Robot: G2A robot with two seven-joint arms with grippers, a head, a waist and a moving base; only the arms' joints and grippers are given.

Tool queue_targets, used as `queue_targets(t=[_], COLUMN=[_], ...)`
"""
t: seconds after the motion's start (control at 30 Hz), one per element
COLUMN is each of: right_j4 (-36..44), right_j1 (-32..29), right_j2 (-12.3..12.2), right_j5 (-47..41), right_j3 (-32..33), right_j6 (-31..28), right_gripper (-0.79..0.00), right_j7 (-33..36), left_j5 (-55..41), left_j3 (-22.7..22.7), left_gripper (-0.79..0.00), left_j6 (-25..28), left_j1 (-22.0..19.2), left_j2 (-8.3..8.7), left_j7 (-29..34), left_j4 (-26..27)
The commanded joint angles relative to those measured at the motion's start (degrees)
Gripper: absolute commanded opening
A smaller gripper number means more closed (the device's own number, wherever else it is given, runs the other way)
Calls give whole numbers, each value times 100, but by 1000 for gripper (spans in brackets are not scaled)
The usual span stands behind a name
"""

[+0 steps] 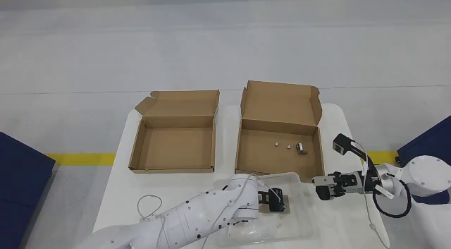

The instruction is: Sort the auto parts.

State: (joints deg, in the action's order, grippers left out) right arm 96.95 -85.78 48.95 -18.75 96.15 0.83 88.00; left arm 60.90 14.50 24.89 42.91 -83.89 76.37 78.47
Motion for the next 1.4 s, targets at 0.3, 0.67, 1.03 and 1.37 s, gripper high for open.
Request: queue_targets(t=[0.3, 0.67, 1.03, 1.37], right_j4=[0, 0, 0, 0], right_j1=[0, 0, 0, 0], right_j2=[0, 0, 0, 0], right_j5=[0, 0, 0, 0], right_j3=[0, 0, 0, 0], right_j6=[0, 0, 0, 0], right_gripper=[0, 0, 0, 0], right_j7=[0, 0, 0, 0], left_j5=[109, 153, 247, 281], left_j3=[68, 119, 205, 235], left_gripper=[-523, -517, -533, -545], left_j6=[-42, 56, 65, 134], left_j1=[72, 123, 158, 191], left_j2=[-48, -105, -147, -201], left_j7=[33, 14, -62, -73], left_j4=[-29, -167, -253, -396])
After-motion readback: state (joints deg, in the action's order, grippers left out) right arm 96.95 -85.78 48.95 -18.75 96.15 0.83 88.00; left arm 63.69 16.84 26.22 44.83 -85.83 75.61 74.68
